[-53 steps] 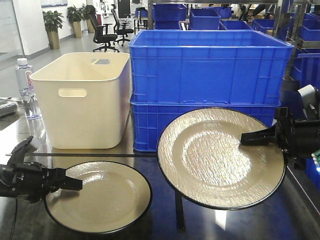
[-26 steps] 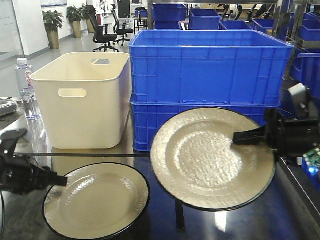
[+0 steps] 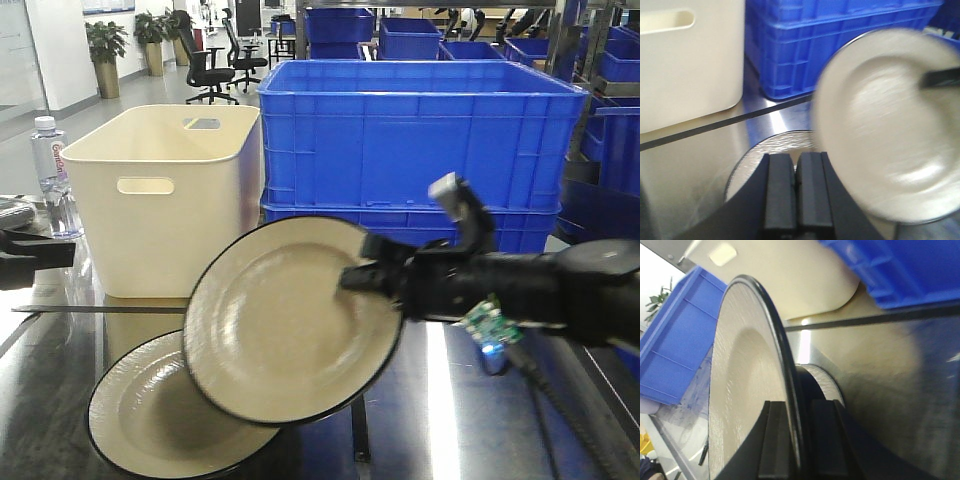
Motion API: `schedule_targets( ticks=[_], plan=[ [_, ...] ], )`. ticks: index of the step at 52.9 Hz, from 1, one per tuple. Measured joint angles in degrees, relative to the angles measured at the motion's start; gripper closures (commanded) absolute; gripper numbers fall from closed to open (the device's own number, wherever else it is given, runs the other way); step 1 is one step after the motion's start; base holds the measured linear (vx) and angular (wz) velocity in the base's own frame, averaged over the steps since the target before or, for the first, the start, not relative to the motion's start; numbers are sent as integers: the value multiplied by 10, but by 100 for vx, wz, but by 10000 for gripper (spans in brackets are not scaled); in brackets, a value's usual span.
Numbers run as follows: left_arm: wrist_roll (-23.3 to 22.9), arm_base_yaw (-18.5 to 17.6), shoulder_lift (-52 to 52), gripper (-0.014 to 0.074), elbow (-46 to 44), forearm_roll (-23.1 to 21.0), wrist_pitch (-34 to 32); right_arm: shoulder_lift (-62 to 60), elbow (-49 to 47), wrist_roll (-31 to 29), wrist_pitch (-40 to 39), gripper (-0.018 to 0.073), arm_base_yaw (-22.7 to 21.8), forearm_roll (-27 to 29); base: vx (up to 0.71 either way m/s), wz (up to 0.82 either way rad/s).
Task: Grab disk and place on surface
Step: 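Swing the right gripper's plate over and stack it on the first plate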
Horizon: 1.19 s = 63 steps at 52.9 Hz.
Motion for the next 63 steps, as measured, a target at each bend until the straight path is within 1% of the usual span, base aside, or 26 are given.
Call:
schedule_targets(
  ticks=[6,10,13,18,21,25,27,28,34,38,41,47,53,57,59,63],
  plan=[
    [-16,0,-20,604,0,14,21,32,0,-2,-40,563,48,16,0,0],
    [-28,0,-26,604,0,25,27,53,1,-17,-60,547,74,28,0,0],
    [-34,0,-28,604,0,29,31,66,2,-37,-71,524,88,43,0,0],
    [-37,0,-28,604,0,32,36,82,2,-84,-79,458,103,86,0,0],
    [-37,0,-28,604,1,33,38,86,2,-111,-79,398,107,108,0,0],
    [-37,0,-28,604,1,33,39,87,2,-155,-73,288,109,130,0,0],
    [-38,0,-28,604,1,33,39,87,2,-172,-72,230,109,136,0,0],
    [-39,0,-28,604,1,33,39,87,2,-183,-72,181,109,138,0,0],
    [-42,0,-28,604,1,33,39,87,1,-231,-72,16,109,144,0,0],
    [-43,0,-28,604,1,33,39,87,1,-275,-72,-66,109,146,0,0],
    [-43,0,-28,604,1,33,39,87,1,-313,-76,-97,109,146,0,0],
    [-44,0,-28,604,1,36,39,87,1,-398,-95,-97,109,149,0,0],
    [-54,0,-28,604,1,57,39,87,0,-473,-126,-64,109,151,0,0],
    [-70,0,-28,603,1,86,40,85,0,-523,-158,-29,109,154,0,0],
    [-85,0,-28,602,1,108,40,83,0,-544,-174,-5,109,155,0,0],
    [-116,0,-28,601,4,151,39,73,0,-572,-218,44,109,155,0,0]
  ],
)
